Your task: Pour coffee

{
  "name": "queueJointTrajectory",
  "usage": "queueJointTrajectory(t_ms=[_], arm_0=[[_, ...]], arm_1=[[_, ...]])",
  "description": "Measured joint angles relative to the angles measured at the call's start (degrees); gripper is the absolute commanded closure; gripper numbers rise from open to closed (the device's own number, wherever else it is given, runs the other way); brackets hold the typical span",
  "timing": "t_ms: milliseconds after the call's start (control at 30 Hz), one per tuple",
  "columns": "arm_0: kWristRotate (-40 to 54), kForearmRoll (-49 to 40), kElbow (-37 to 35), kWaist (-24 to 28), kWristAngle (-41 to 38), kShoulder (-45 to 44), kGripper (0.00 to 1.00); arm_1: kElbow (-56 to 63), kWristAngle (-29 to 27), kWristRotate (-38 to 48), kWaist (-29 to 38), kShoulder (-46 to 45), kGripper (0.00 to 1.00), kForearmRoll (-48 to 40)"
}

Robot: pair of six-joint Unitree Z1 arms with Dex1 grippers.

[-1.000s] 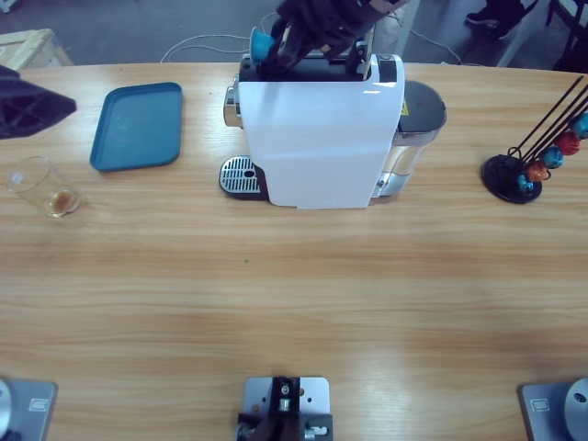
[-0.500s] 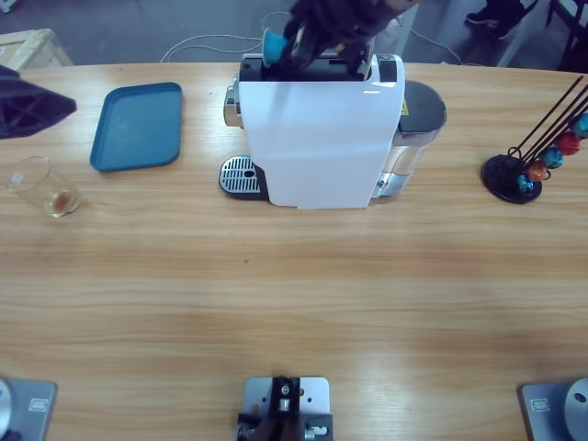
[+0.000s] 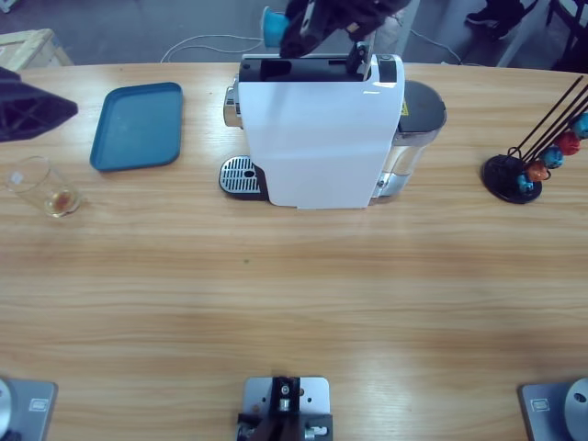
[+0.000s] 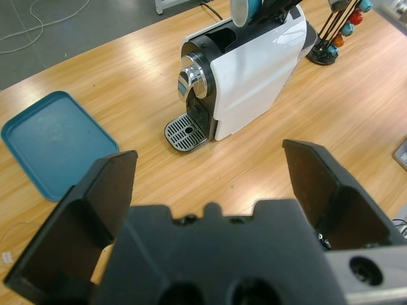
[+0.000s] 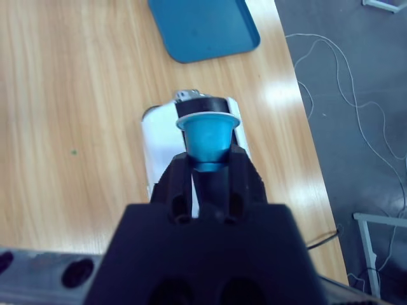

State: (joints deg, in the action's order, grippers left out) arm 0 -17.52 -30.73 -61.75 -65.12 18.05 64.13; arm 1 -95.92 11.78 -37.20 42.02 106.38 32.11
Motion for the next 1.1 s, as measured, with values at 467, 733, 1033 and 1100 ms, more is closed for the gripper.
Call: queueJointTrajectory(t_ms=[467,733,1033,1100], arm_0=[[0.0,0.0,1.0,0.0,0.0,0.0,0.013],[0.0,0.0,1.28,0.0,0.0,0.0,0.013],[0.0,0.0,1.29,0.0,0.0,0.0,0.013],[0.0,0.0,1.29,0.0,0.0,0.0,0.013]], arm_1=[[-0.07,0.12,0.15,0.37,2.79,1.0,0.0],[-0.19,0.11,0.26,0.37,3.38,1.0,0.0],[-1.2,-0.13,0.41,0.25,4.13,1.0,0.0],[-1.71,-0.4,0.47,0.02,4.56,1.0,0.0]])
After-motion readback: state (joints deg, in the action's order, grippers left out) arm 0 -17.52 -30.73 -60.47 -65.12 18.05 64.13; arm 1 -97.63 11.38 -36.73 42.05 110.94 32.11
